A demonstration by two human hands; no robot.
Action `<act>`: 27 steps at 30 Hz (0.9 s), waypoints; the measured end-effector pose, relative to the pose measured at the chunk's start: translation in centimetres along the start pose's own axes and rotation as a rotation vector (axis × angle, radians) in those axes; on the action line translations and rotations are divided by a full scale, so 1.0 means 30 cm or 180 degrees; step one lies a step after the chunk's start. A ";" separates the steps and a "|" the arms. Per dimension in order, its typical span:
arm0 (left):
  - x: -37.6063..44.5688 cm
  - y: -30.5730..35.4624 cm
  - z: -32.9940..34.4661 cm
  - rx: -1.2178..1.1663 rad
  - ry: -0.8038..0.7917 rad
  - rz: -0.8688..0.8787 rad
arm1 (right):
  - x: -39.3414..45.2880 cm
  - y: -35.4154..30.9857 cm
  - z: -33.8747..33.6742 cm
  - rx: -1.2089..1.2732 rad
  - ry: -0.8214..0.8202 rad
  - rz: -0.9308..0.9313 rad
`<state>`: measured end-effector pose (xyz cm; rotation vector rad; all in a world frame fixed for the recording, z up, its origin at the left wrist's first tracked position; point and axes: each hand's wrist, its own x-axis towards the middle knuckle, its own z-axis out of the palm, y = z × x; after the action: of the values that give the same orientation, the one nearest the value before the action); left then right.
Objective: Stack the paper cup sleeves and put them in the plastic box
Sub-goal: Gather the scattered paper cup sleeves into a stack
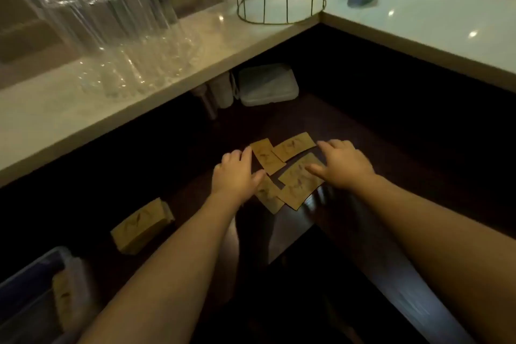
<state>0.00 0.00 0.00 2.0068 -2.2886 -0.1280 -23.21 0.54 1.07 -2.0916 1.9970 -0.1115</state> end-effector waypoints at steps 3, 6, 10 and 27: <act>0.023 0.003 0.082 -0.0293 -0.0585 -0.0481 | 0.005 -0.009 0.073 0.0244 -0.0412 0.0428; 0.030 -0.009 0.145 -0.0542 -0.1024 -0.0840 | -0.011 -0.026 0.143 0.0411 -0.0658 0.0758; 0.030 -0.032 0.207 -0.0541 -0.1207 -0.1113 | -0.030 -0.044 0.215 0.0282 -0.0652 0.1050; 0.042 -0.026 0.181 -0.2717 -0.0561 -0.1623 | -0.018 -0.061 0.204 0.2521 0.0211 0.1603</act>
<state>-0.07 -1.35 -5.47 2.0180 -1.3237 -1.1258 -20.07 1.89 -4.37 -1.0893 1.9841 -0.7395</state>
